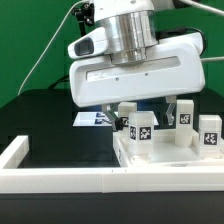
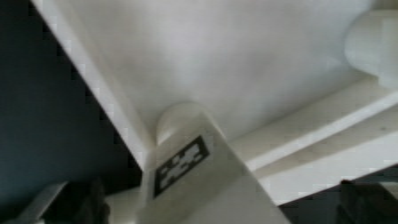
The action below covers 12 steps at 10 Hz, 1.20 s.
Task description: Assemble square table
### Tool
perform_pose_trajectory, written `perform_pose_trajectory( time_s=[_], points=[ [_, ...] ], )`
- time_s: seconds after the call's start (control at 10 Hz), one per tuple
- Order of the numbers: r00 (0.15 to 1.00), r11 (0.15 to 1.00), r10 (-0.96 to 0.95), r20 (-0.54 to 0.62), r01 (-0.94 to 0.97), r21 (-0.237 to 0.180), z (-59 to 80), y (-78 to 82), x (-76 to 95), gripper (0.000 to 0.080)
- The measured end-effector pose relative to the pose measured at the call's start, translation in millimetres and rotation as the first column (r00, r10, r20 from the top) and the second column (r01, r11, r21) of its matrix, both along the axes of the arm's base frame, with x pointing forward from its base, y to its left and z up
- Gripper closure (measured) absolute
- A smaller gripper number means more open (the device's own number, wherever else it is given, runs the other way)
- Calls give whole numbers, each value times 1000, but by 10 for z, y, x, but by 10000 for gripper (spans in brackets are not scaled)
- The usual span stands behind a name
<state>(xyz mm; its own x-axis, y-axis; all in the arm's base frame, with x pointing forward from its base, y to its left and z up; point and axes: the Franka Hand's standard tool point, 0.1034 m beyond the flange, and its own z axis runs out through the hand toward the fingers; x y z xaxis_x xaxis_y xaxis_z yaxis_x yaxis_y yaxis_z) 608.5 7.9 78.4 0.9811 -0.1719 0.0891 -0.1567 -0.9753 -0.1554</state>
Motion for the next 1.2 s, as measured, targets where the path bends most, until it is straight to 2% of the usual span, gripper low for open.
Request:
perform_pose_trajectory(
  time_s=[0.2, 0.4, 0.6, 0.8, 0.9, 1.0, 1.2],
  points=[
    [970, 969, 237, 52, -233, -82, 1, 9, 22, 151],
    [910, 909, 405, 84, -391, -147, 26, -1, 67, 151],
    [872, 870, 482, 83, -465, -168, 14, -28, 56, 151],
    [875, 872, 477, 83, -460, -166, 13, -24, 56, 394],
    [875, 872, 477, 83, -459, -166, 13, -27, 56, 394],
    [875, 873, 477, 83, -459, -166, 13, -28, 56, 509],
    [883, 881, 461, 84, -445, -163, 13, -28, 56, 509]
  ],
)
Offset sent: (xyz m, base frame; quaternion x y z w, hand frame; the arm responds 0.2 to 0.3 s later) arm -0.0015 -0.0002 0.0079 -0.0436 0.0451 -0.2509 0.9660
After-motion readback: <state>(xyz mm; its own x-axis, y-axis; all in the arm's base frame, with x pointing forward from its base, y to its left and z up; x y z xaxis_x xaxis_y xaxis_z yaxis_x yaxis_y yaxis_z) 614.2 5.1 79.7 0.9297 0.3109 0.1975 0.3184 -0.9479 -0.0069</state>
